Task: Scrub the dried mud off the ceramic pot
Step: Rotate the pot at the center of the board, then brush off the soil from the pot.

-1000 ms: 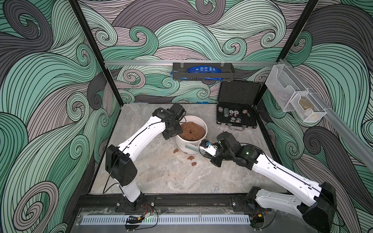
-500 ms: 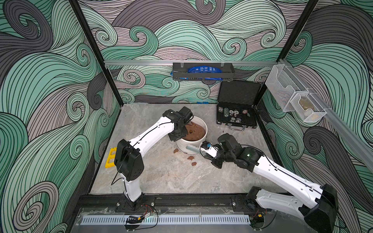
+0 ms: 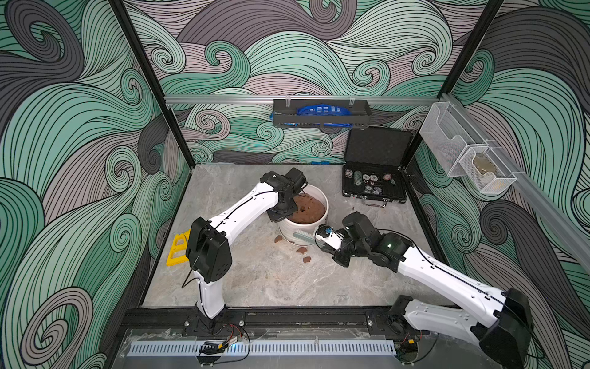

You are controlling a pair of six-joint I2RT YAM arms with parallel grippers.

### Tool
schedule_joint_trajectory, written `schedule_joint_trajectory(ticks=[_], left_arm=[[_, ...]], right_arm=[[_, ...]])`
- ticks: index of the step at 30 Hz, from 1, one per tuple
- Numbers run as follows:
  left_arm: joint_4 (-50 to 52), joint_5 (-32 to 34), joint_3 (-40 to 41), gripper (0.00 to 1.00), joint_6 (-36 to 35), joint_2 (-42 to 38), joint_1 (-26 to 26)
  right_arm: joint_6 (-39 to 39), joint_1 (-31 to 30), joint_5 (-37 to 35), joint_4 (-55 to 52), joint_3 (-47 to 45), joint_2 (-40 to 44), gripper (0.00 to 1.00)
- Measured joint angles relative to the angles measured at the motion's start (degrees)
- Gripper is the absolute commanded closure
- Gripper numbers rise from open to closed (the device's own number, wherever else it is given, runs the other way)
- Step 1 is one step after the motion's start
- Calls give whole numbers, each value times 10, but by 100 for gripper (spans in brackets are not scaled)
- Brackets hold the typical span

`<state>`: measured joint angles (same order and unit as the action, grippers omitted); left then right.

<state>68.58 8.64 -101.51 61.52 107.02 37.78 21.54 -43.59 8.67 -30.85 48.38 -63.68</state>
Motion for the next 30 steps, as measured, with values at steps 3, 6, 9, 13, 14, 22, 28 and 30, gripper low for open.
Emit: schedule_joint_trajectory(ticks=[3,6,9,13,14,22,28,30], left_arm=[[1,2,-7,90,-11,5,-6],[1,1,-11,91,-31,8,-15],[-1,-3,-17,92,-70,13,-27],[-19,-23,-18,90,-160,15,-47],[-24,-29,-18,90,-184,16,-52],[-37,-66,-66,89,-361,53,-80],[-48,-94,-66,89,-405,54,-96],[-50,-101,-66,89,-416,55,-100]], right_arm=[[0,0,-2,-1,1,-21,100],[0,-1,-2,-1,4,-36,100],[0,-2,-4,-2,7,-40,100],[0,-2,-11,-2,12,-45,100],[0,-2,-13,-1,14,-47,100],[0,-2,-24,-2,24,-80,100],[-14,-2,-42,-5,36,-108,100],[-20,-2,-46,-4,43,-119,100]])
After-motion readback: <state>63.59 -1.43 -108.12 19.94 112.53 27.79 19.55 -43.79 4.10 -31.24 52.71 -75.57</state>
